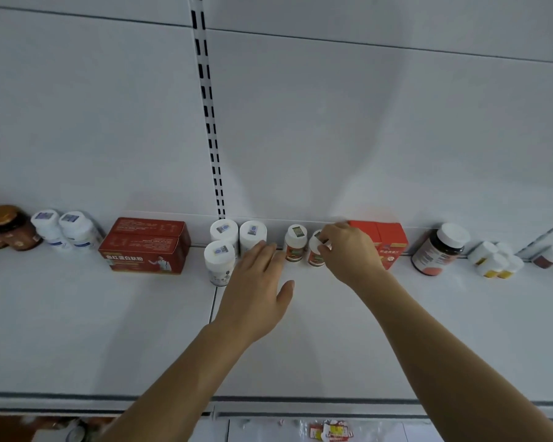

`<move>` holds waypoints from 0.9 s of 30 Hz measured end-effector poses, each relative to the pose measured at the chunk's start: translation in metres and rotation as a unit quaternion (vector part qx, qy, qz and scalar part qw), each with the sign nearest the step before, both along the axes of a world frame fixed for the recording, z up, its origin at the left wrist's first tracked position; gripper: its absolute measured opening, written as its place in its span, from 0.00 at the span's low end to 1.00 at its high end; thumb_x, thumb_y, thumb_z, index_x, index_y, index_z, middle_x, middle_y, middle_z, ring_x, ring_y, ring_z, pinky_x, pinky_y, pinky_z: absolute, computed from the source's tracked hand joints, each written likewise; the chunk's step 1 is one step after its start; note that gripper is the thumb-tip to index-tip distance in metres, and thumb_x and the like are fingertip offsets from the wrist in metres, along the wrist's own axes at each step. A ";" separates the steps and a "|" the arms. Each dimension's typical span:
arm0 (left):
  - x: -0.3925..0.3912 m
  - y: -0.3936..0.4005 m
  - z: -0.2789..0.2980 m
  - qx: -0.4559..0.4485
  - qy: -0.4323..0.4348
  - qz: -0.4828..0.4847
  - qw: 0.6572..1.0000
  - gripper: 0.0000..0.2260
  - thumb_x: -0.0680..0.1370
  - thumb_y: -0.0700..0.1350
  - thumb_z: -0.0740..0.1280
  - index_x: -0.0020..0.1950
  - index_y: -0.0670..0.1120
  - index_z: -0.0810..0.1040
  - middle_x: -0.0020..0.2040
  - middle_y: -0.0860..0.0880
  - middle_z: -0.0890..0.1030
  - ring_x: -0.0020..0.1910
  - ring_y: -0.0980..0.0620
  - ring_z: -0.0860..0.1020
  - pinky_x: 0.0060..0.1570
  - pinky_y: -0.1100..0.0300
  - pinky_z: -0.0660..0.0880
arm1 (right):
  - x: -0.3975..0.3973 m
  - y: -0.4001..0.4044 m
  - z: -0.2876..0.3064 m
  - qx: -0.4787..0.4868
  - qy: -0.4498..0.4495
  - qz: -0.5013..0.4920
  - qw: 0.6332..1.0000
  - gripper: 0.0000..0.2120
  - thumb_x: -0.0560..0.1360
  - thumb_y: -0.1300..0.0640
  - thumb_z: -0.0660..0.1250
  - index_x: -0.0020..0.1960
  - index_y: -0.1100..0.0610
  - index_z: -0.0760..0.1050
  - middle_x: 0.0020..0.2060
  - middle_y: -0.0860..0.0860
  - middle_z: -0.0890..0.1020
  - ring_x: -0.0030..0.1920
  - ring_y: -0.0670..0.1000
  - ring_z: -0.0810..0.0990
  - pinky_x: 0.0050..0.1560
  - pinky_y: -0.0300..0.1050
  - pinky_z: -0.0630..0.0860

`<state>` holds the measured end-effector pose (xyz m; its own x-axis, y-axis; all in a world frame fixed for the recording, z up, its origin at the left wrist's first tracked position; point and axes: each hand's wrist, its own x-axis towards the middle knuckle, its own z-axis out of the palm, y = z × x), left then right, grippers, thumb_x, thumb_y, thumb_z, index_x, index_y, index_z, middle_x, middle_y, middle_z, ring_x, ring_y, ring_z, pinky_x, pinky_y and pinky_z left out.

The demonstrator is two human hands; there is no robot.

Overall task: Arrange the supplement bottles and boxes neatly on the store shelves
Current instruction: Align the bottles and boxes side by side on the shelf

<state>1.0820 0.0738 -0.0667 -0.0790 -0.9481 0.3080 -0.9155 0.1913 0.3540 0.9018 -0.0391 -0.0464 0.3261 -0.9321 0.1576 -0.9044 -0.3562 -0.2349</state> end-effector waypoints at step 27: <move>-0.026 0.019 0.018 -0.008 -0.022 -0.013 1.000 0.24 0.79 0.52 0.62 0.70 0.41 0.72 0.67 0.43 0.73 0.70 0.41 0.69 0.69 0.45 0.67 | -0.047 0.066 0.011 -0.192 -0.072 -0.011 0.979 0.08 0.75 0.61 0.71 0.53 0.61 0.81 0.51 0.57 0.83 0.48 0.62 0.83 0.38 0.52 0.81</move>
<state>1.0559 0.0927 -0.0492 -0.1177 -0.9404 0.3189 -0.9243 0.2212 0.3112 0.8549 0.0271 -0.0354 0.2557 -0.8013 0.5409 -0.8804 -0.4241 -0.2121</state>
